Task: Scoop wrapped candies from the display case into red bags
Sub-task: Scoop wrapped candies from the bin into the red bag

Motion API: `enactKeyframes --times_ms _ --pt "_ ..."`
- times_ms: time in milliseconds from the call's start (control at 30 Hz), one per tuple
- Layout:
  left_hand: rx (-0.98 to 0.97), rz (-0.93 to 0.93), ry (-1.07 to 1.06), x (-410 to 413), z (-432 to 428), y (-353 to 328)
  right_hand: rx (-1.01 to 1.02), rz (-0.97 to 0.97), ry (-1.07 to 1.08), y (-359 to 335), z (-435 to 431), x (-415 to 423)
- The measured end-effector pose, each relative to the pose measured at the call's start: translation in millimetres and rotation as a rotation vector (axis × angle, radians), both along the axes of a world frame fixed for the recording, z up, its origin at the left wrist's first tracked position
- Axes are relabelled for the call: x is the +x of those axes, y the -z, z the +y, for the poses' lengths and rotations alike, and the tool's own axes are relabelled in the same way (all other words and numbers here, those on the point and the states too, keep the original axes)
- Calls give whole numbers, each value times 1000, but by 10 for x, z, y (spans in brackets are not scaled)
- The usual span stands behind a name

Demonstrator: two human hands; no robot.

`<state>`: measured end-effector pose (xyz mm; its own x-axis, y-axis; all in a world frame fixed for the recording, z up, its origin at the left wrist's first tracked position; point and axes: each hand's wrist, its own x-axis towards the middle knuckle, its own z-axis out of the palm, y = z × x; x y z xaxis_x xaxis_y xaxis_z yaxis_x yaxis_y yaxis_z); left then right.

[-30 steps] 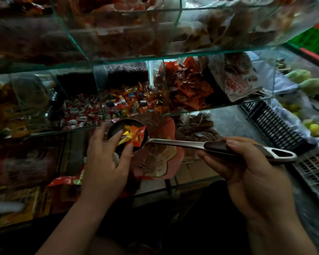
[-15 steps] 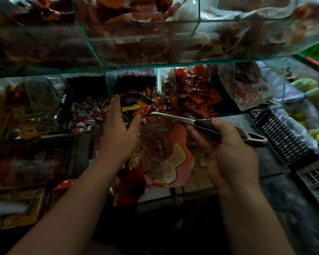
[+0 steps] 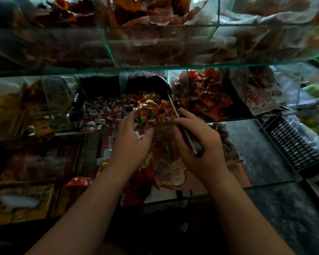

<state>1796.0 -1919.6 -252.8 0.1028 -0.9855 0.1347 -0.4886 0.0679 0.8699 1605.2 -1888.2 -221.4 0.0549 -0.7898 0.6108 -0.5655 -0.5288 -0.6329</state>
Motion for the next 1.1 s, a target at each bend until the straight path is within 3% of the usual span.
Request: enactKeyframes --times_ms 200,333,367,400,467,533,600,700,767,800,833,967,1100 --pt "129 -238 56 -132 434 75 18 -460 33 -124 569 -204" --pt "238 -331 81 -106 638 268 131 -599 5 -309 932 -323" --pt "286 -326 44 -74 656 300 225 -621 8 -414 957 -342" --pt "333 -309 -7 -40 665 320 450 -663 9 -527 918 -387" --pt "385 -262 -105 18 677 335 874 -779 -257 -670 992 -607" --pt "363 -252 -142 74 697 339 921 -942 -318 -802 1030 -626" --pt "319 -253 -120 133 743 335 887 -713 -349 -736 1068 -531" --pt "238 -237 -96 182 852 303 900 -334 -134 -452 1062 -518" --pt "198 -235 -44 195 942 311 475 -108 50 -318 1046 -465" --pt "189 -225 -11 205 997 327 307 -8 28 -208 1066 -385" --pt "188 -198 16 218 1064 345 277 72 -41 -119 1099 -308" --pt "223 -104 5 338 1310 385 393 221 -226 219 958 35" --pt "202 -77 -81 476 1334 379 480 163 -381 285 1047 52"
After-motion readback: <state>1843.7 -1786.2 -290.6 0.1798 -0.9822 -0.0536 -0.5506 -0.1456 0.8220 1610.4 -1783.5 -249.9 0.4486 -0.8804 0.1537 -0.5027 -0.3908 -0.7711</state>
